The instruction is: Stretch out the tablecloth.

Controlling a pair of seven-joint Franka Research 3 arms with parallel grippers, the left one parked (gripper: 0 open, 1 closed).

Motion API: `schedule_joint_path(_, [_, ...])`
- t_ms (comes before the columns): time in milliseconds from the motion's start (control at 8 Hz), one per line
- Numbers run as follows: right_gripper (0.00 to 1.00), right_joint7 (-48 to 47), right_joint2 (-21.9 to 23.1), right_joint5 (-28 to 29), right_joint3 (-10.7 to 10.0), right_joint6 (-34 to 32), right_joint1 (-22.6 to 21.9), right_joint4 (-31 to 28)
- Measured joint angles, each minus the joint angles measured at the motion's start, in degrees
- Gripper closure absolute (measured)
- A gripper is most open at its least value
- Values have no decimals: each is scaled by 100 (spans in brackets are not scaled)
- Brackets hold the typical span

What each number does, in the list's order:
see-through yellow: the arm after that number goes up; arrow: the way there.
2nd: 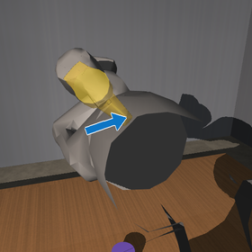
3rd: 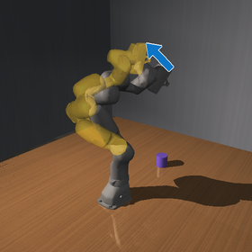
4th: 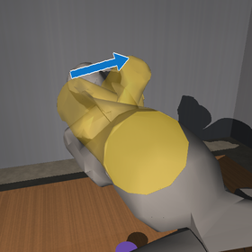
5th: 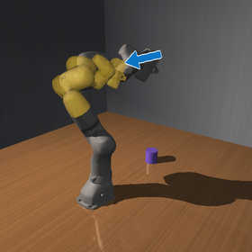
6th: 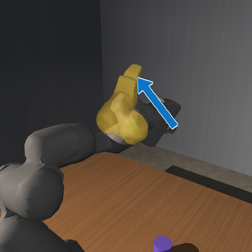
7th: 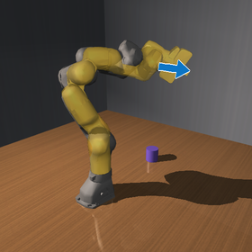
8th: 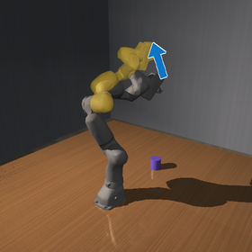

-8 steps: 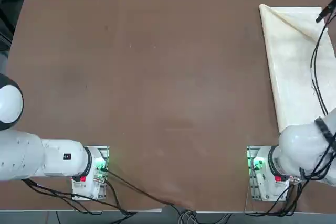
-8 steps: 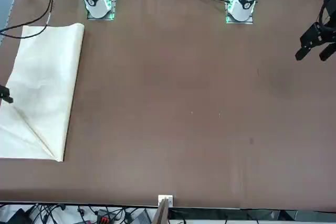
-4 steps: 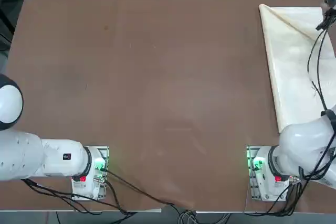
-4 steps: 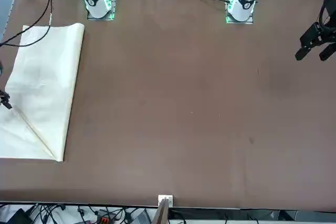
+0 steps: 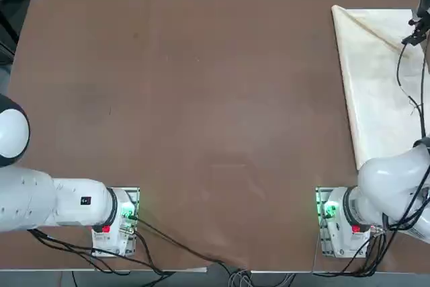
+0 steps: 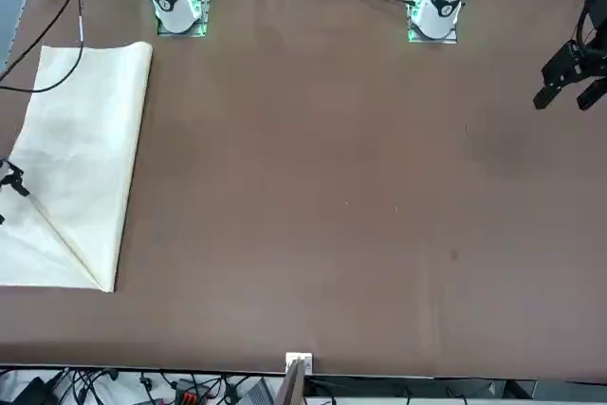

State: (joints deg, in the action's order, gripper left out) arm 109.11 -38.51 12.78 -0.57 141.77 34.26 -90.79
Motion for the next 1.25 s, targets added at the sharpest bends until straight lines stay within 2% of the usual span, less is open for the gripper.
schedule_joint_path(625, [0, 822, -213, 1, 2, -6, 574, -23])
schedule_joint_path(1250, [0, 1188, -700, -3, 178, 345, 603, 57])
